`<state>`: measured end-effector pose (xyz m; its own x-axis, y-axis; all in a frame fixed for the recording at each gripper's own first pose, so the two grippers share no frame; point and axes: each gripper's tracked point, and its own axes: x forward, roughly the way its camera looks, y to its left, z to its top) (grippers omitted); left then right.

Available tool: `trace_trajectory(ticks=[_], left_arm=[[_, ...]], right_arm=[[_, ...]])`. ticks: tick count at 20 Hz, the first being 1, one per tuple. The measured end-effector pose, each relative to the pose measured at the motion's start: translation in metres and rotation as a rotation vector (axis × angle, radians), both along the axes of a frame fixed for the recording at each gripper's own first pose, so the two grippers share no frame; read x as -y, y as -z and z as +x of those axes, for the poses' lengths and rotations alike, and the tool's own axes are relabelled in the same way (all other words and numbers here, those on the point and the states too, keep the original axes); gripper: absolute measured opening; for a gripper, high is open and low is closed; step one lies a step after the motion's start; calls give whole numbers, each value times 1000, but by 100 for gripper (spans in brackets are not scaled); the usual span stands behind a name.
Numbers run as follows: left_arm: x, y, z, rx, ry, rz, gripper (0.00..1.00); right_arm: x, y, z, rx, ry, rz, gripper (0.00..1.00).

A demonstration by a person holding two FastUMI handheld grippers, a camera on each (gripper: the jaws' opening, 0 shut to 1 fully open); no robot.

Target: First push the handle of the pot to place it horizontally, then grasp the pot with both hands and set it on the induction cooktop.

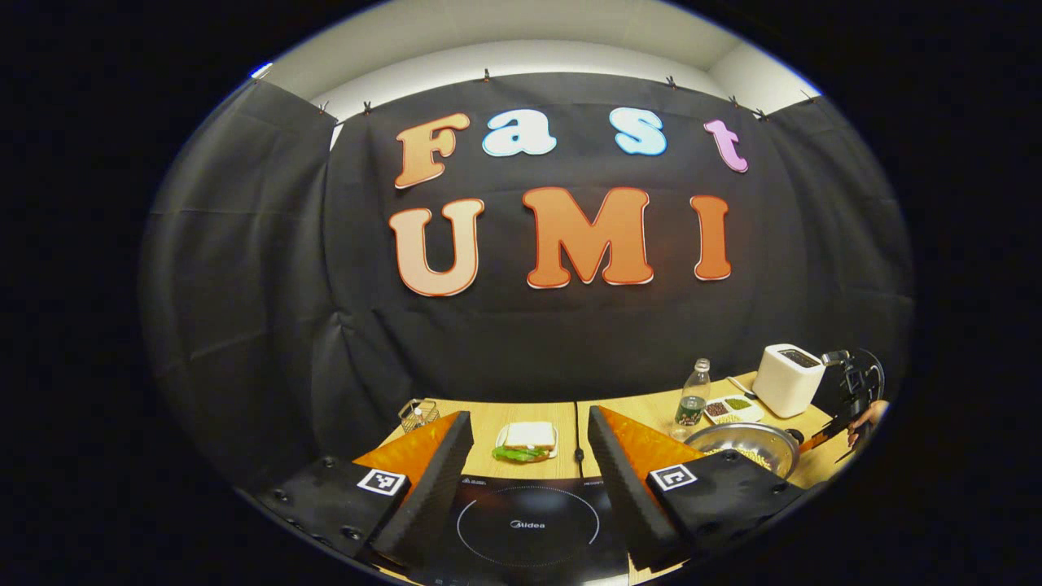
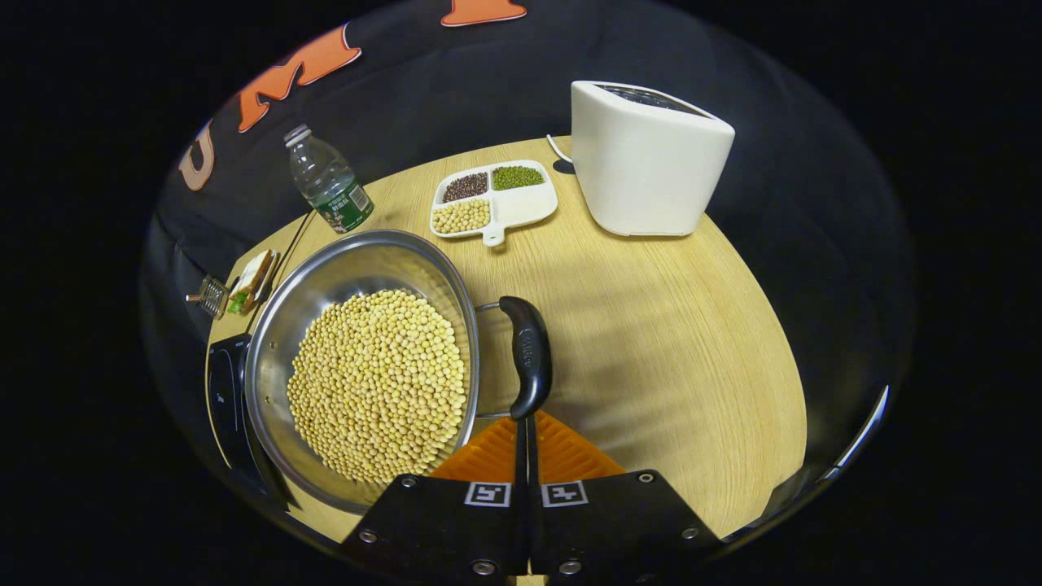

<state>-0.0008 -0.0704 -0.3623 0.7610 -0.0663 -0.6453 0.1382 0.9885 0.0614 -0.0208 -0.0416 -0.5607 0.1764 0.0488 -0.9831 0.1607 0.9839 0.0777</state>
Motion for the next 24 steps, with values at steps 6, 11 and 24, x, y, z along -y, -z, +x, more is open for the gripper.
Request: trace_trajectory(ticks=[6,11,24], left_arm=[[26,53,-27,-166,15,-39,93],[61,85,-41,-274,52,-83,94],[167,167,-83,-586,112,-235,95]], right_arm=[[0,2,23,32,11,-14,0],[4,-17,24,54,32,21,0],[-22,-53,52,143,-11,89,41]])
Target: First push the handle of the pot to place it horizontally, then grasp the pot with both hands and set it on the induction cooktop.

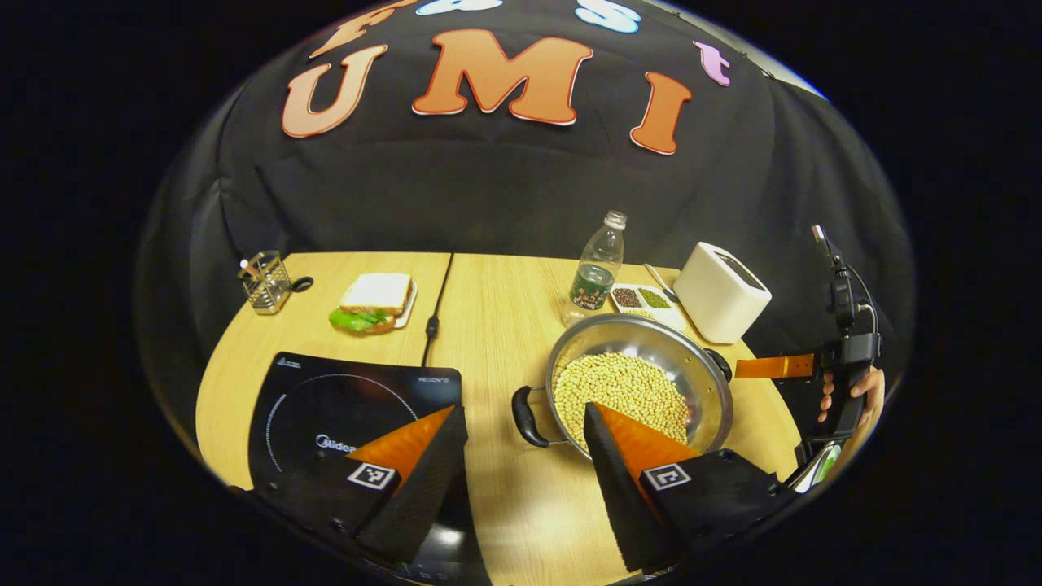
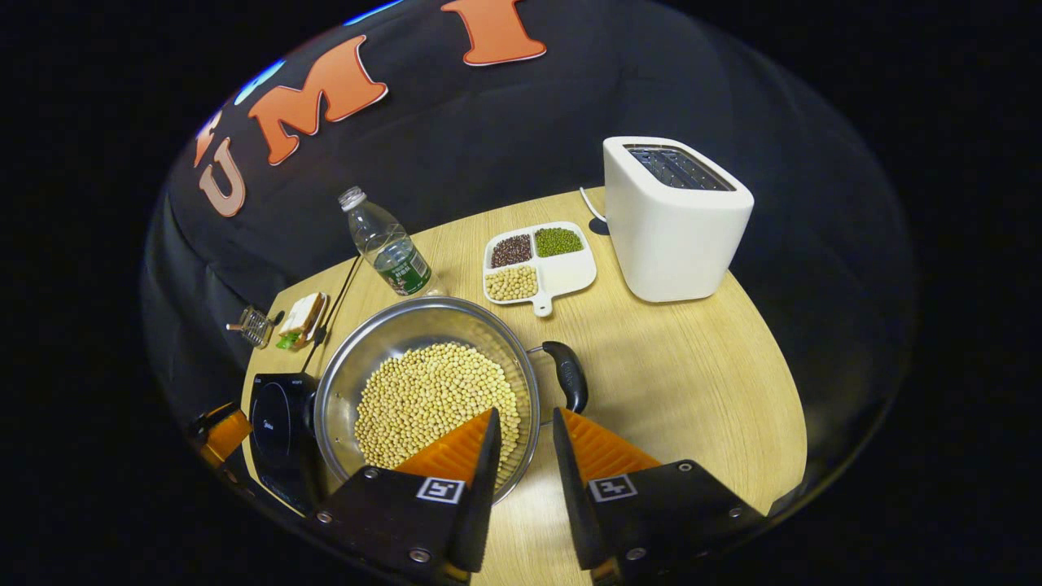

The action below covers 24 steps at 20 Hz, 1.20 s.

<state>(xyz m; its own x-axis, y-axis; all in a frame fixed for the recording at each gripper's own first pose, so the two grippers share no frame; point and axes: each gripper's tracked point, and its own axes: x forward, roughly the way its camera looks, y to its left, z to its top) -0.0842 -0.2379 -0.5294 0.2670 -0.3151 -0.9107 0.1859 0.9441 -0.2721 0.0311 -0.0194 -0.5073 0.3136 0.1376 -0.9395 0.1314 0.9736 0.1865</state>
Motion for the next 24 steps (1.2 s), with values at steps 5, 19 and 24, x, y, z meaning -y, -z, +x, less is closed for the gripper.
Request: trace_trajectory(ticks=[5,19,24], left_arm=[[17,43,-3,-70,-30,15,95],[35,141,-16,-152,-12,121,89],[37,157,-18,-169,-35,113,81]], right_arm=[[5,16,10,19,-43,-72,70],[17,68,12,-30,-66,-141,82],[12,85,13,-59,-62,-131,81]])
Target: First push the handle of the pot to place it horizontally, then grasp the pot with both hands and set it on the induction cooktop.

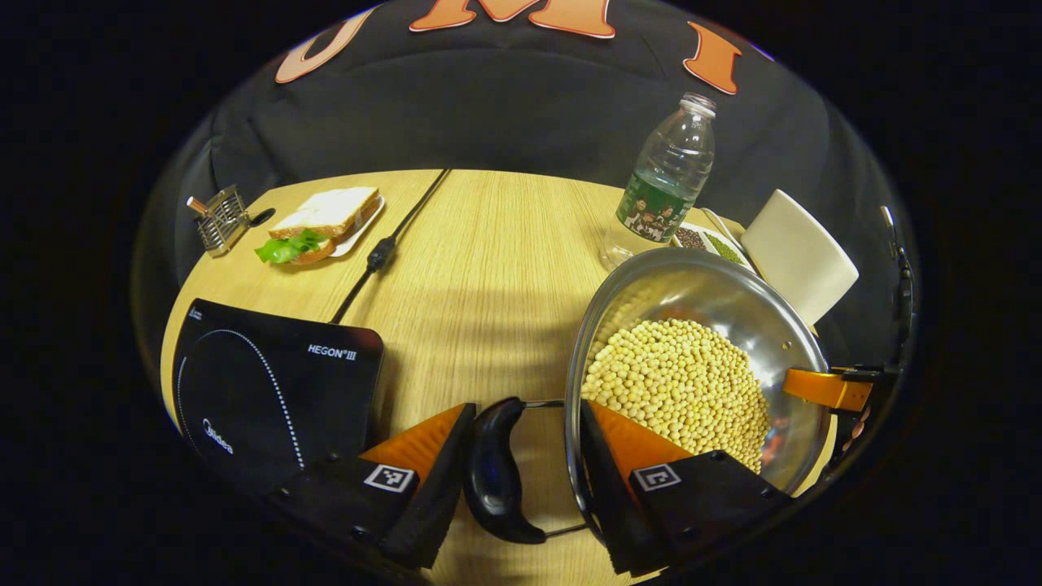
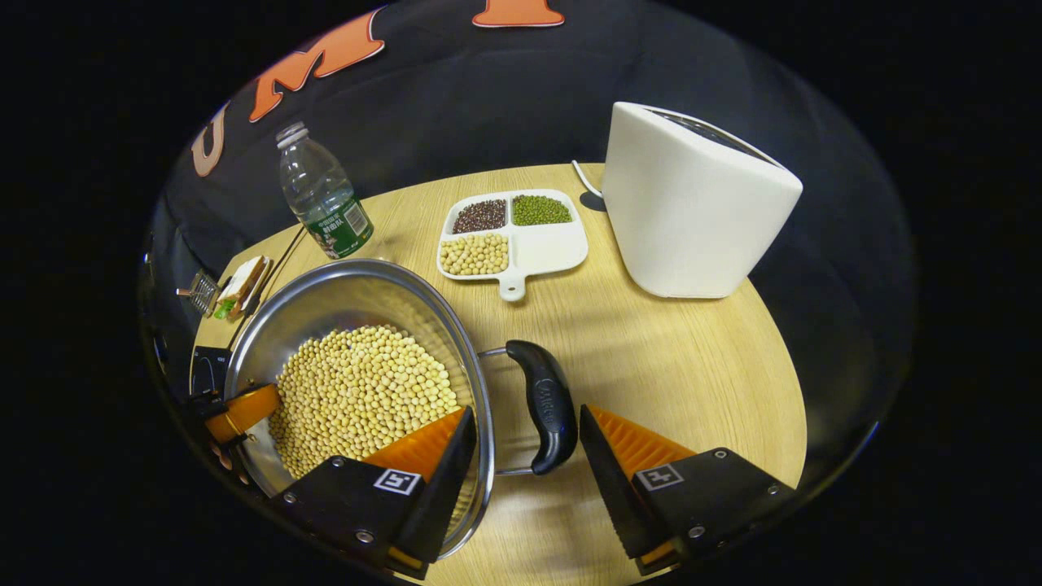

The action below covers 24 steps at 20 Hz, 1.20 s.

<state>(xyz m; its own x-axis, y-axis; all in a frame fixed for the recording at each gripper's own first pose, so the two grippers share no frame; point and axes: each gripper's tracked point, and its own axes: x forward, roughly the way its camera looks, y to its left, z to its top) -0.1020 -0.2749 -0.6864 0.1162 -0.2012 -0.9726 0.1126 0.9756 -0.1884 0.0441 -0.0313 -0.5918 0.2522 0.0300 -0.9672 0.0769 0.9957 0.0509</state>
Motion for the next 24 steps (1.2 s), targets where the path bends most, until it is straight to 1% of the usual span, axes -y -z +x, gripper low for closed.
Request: trace_trajectory(ticks=[1,2,3,4,5,6,7,8,9,10,11,13,14,15,16,17,20,21,22,24], left_arm=[[1,0,0,5,0,-1,82],[0,1,1,11,-2,-1,75],[1,1,2,17,-3,-1,75],[0,2,4,26,-8,-3,76],[1,3,6,36,-11,-4,74],[0,3,9,54,-13,-10,75],[1,5,12,67,-16,-21,73],[2,4,15,77,-15,-26,73],[1,5,15,81,-8,-25,72],[1,5,15,87,6,-23,72],[1,5,16,90,15,-16,70],[0,4,15,101,31,-9,72],[0,3,13,101,32,-12,70],[0,2,10,94,26,-17,71],[-5,-2,8,90,20,-21,71],[-8,-7,8,95,19,-21,71],[-17,-25,17,140,26,-14,72],[-21,-33,19,150,29,-13,69],[-26,-39,20,156,28,-11,71],[-38,-51,21,163,20,-11,71]], right_arm=[[-3,3,0,-4,1,7,81],[-4,5,-1,-8,4,11,79],[-5,9,-2,-18,3,13,78],[-5,9,-5,-29,2,22,71],[-6,9,-5,-29,11,30,70],[-7,8,-7,-35,24,41,63],[-8,8,-9,-36,33,49,66],[-8,6,-11,-37,29,55,62],[-8,3,-13,-36,29,59,61],[-8,2,-15,-39,38,63,53],[-9,0,-16,-41,49,63,56],[-10,-2,-19,-41,54,44,52],[-11,-5,-20,-32,43,27,51],[-12,-8,-19,-24,36,11,51],[-15,-11,-19,-18,30,0,46],[-17,-13,-19,-13,28,-6,51],[-22,-39,-25,15,28,-4,51],[-26,-46,-25,21,25,-6,51],[-29,-52,-26,31,21,-9,51],[-40,-62,-27,45,10,-12,51]])
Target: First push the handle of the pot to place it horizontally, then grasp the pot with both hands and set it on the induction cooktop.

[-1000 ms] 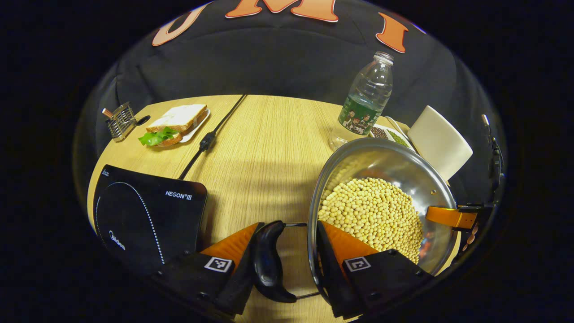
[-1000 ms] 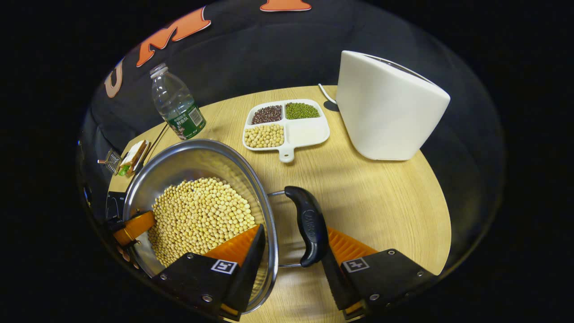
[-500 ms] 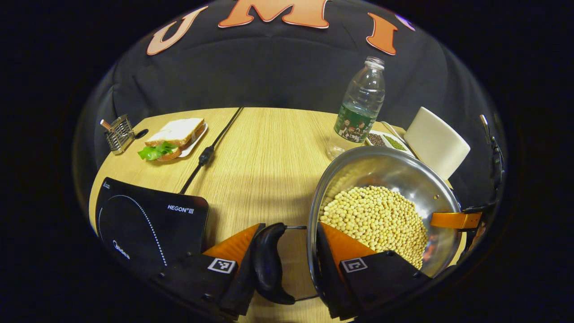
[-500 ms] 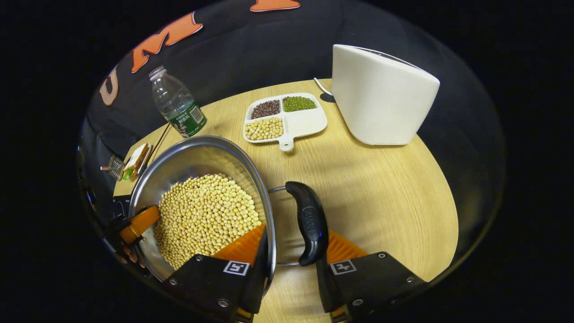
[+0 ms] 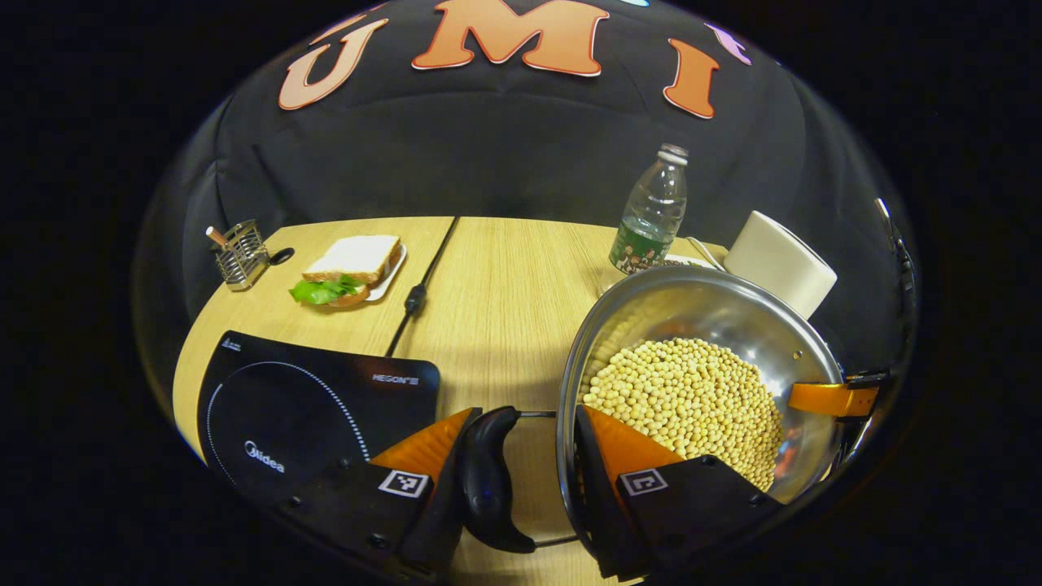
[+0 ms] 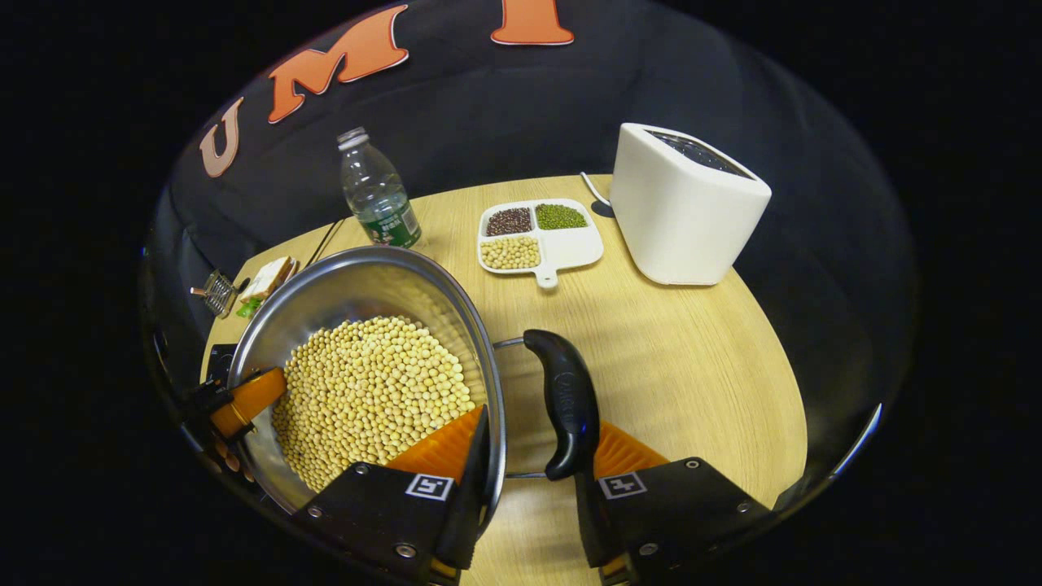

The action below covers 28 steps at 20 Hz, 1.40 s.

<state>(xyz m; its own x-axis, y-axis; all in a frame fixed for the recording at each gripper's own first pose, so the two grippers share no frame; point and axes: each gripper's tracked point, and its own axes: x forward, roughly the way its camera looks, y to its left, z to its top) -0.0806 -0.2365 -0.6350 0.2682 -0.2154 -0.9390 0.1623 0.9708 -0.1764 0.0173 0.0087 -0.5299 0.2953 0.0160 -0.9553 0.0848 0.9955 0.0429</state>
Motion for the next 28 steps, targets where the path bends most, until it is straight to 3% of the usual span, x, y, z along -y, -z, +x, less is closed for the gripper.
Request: trace_trajectory(ticks=[3,4,9,11,12,13,15,17,21,23,28], left_arm=[[-21,-17,5,11,-13,7,71],[-28,-23,7,17,-19,12,71],[-77,-53,19,59,-50,42,67],[-100,-61,22,68,-70,53,73],[-112,-66,24,72,-79,59,67],[-123,-70,23,77,-90,66,67],[-152,-76,24,85,-113,82,73],[-177,-87,25,96,-132,105,67],[-226,-108,31,127,-168,151,67],[-247,-117,32,141,-187,170,71],[-298,-131,29,154,-227,217,67]], right_arm=[[-19,-17,-2,16,-20,-3,46],[-24,-25,-2,21,-26,-1,51],[-72,-52,3,51,-68,18,51],[-93,-59,6,64,-91,24,51],[-106,-63,7,72,-100,28,51],[-119,-65,9,79,-111,30,51],[-145,-67,9,87,-135,42,51],[-168,-59,14,95,-156,57,50],[-203,-14,31,113,-189,92,51],[-205,-8,34,128,-207,104,51],[-205,1,43,130,-244,124,50]])
